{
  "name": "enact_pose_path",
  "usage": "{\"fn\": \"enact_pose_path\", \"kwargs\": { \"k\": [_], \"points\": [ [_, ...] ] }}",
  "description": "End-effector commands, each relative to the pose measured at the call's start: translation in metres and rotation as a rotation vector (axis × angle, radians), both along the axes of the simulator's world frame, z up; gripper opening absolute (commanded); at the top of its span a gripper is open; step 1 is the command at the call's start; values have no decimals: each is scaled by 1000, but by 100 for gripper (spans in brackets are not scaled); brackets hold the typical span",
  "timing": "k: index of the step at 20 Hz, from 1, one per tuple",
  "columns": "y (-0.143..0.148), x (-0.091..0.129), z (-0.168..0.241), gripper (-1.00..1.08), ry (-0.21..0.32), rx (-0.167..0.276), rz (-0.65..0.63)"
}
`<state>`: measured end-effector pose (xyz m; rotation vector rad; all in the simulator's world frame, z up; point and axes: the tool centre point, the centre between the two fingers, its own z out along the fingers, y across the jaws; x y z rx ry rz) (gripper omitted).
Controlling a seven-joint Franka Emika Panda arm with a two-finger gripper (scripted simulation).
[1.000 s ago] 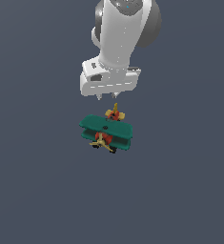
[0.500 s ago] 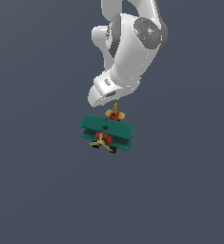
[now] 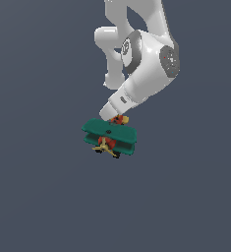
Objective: Pick up the object and move it to a goal position.
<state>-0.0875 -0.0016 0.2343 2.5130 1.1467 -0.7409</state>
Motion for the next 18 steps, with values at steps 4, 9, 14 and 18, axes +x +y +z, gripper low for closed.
{"fn": "enact_pose_path", "kwargs": {
  "k": [4,9,14,18],
  "points": [
    [3,-1,-11,28,103,-44,128],
    [6,0,-20,28,198,-84,238],
    [8,1,-29,28,293,-123,342],
    [11,2,-35,28,368,-153,420]
  ]
}}
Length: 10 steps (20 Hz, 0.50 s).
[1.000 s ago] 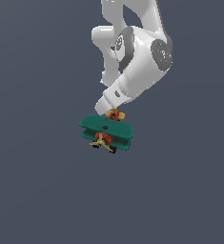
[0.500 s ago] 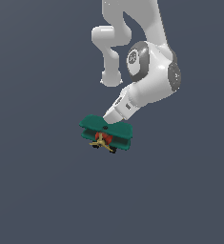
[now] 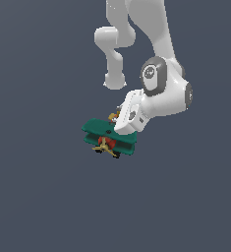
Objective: Pick up the object and move it to a goal position.
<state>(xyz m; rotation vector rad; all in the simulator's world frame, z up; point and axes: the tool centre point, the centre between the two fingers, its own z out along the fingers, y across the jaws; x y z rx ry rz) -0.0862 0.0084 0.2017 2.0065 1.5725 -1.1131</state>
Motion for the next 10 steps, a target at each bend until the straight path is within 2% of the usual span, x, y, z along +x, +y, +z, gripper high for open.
{"fn": "enact_pose_path", "kwargs": {
  "k": [1,10],
  "points": [
    [2,1,-3,28,46,-20,47],
    [6,4,-12,28,163,-71,161]
  ]
}}
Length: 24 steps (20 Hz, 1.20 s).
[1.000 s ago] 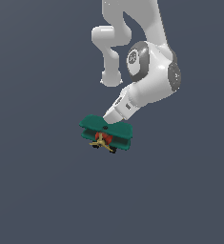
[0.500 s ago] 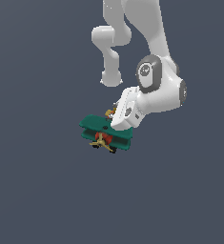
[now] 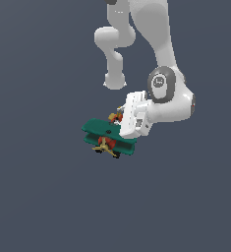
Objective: Pick up the object and move it to a goal position.
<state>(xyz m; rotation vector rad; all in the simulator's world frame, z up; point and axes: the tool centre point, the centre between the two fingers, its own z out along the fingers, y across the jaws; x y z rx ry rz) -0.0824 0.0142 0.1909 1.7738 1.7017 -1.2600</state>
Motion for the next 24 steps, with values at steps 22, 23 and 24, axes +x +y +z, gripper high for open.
{"fn": "enact_pose_path", "kwargs": {
  "k": [22,23,24],
  "points": [
    [5,11,24,28,31,19,68],
    [5,12,29,28,26,26,70],
    [6,14,34,28,20,33,72]
  ]
}}
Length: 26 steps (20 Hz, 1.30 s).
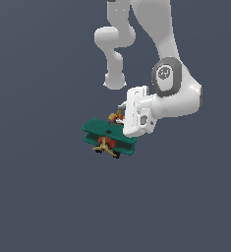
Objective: Pick up the object and move it to a goal position.
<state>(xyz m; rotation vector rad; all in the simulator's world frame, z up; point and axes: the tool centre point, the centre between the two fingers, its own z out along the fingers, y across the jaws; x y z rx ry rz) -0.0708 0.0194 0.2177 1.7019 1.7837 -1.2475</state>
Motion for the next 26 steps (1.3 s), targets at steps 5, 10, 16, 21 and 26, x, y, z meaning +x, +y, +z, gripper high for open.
{"fn": "enact_pose_path", "kwargs": {
  "k": [5,10,16,21,26],
  "points": [
    [2,9,39,28,-43,53,15],
    [2,15,78,28,-88,95,34],
    [3,19,128,28,-144,131,63],
    [4,19,169,28,-191,150,91],
    [7,16,210,28,-236,157,122]
  ]
}}
